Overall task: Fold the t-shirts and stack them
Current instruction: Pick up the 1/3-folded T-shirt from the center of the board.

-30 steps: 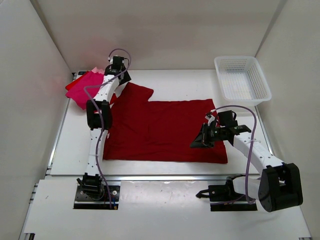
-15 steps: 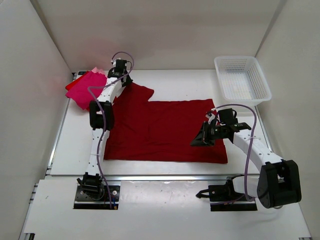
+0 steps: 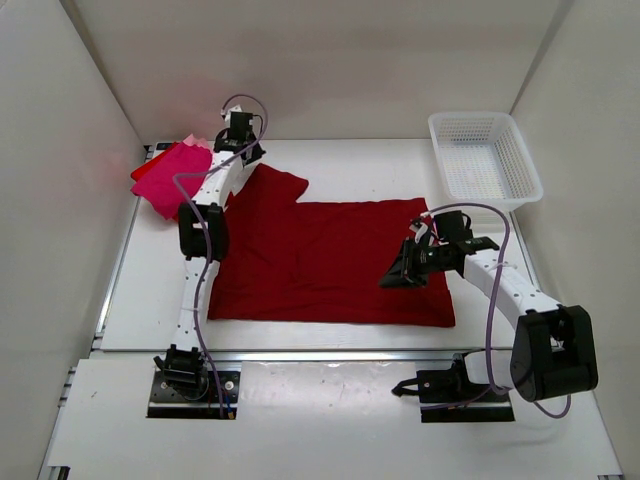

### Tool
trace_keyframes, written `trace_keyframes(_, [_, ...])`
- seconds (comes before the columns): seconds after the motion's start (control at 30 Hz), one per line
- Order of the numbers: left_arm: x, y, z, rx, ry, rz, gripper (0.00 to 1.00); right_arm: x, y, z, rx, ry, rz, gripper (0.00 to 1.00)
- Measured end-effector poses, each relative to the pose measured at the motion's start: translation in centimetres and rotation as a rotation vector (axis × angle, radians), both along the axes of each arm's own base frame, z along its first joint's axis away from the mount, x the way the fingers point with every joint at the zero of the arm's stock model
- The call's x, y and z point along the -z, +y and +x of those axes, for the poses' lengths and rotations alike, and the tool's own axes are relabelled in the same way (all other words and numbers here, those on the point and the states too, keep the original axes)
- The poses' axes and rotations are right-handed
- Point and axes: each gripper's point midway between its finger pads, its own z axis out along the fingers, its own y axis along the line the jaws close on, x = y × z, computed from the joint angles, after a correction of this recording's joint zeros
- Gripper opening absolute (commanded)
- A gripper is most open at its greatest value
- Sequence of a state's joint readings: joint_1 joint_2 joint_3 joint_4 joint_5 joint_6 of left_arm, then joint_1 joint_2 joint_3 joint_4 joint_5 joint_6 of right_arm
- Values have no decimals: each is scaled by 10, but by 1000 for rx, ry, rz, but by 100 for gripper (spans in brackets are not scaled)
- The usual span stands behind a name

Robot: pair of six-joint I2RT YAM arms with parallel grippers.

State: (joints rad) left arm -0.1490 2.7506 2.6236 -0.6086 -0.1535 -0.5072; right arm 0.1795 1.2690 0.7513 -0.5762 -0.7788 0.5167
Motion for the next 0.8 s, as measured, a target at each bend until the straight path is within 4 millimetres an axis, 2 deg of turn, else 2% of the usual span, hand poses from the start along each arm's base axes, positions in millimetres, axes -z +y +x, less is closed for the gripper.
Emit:
trace_keyframes(0.03, [-4, 0, 2, -2, -14, -3, 17, -2, 0, 3, 1, -4, 0, 12])
trace_keyframes(0.07, [-7, 2, 4, -5, -23, -5, 34, -3, 0, 5, 2, -9, 1, 12])
trace_keyframes(0.1, [-8, 3, 5, -3, -27, -4, 55, -5, 0, 8, 2, -17, 0, 12])
trace_keyframes(0.13, [-7, 5, 5, -3, -31, -8, 60, -7, 0, 10, 2, -24, 1, 12])
trace_keyframes(0.33, [20, 16, -5, -1, 32, -2, 60, -10, -2, 14, 15, -34, 9, 12])
trace_keyframes(0.4, [23, 17, -6, 1, 40, -2, 59, -10, -3, 15, 19, -33, 9, 12])
trace_keyframes(0.5, [23, 11, -6, 20, 36, -1, 59, -10, -3, 15, 20, -33, 12, 12])
trace_keyframes(0.63, [24, -7, -6, 64, 28, -2, 61, -5, -3, 10, 21, -18, 12, 12])
trace_keyframes(0.7, [23, -15, -4, 83, 15, -4, 59, -1, -3, 6, 21, -7, 11, 12])
trace_keyframes(0.8, [24, -24, -3, 103, 3, -12, 44, 0, -4, 3, 24, -2, 13, 12])
